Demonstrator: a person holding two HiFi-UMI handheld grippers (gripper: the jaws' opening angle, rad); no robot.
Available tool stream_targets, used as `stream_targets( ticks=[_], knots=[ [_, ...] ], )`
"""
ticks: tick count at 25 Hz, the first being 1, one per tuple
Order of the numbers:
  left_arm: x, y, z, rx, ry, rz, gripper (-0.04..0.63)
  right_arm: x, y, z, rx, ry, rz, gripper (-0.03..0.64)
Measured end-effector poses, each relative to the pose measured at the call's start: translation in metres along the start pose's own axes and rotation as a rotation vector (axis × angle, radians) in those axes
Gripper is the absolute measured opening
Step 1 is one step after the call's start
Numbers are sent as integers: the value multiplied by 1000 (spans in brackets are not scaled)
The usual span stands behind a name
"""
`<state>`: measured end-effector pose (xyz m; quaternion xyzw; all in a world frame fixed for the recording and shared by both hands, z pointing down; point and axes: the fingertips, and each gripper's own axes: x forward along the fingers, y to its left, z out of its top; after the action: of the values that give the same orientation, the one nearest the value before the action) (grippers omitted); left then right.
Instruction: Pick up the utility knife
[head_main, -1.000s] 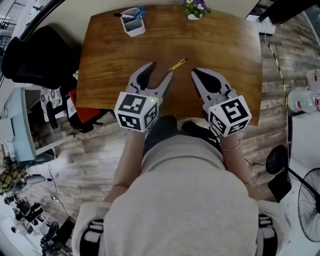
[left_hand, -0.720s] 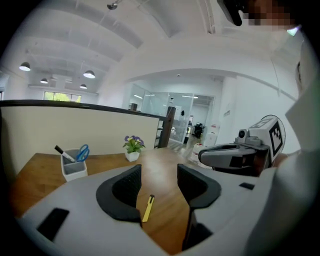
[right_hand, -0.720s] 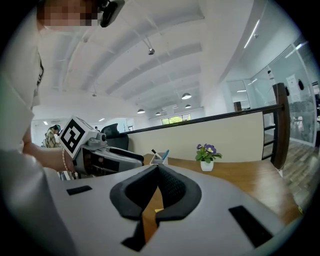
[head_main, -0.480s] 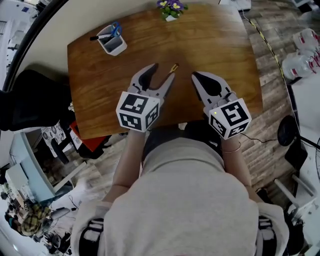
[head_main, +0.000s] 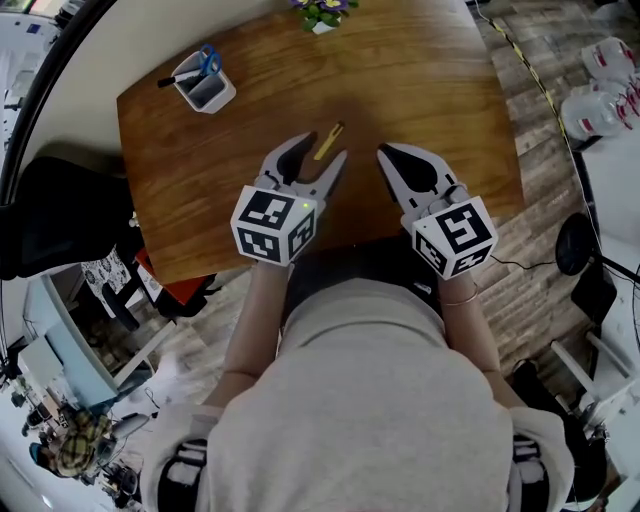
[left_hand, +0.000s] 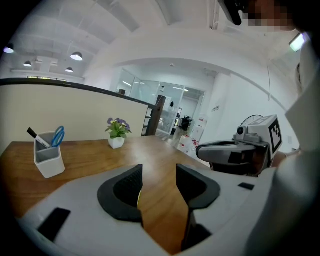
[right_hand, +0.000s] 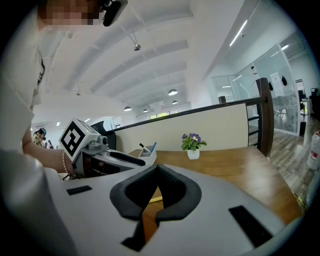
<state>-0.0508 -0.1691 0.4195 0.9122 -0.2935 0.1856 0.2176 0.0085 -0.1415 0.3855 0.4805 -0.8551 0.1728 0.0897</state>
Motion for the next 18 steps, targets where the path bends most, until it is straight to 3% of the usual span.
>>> stream_targets(
  ticks=[18],
  knots=[
    [23,7,-48,-45,169,55,207,24,-37,-42,56,105,82,12]
  ],
)
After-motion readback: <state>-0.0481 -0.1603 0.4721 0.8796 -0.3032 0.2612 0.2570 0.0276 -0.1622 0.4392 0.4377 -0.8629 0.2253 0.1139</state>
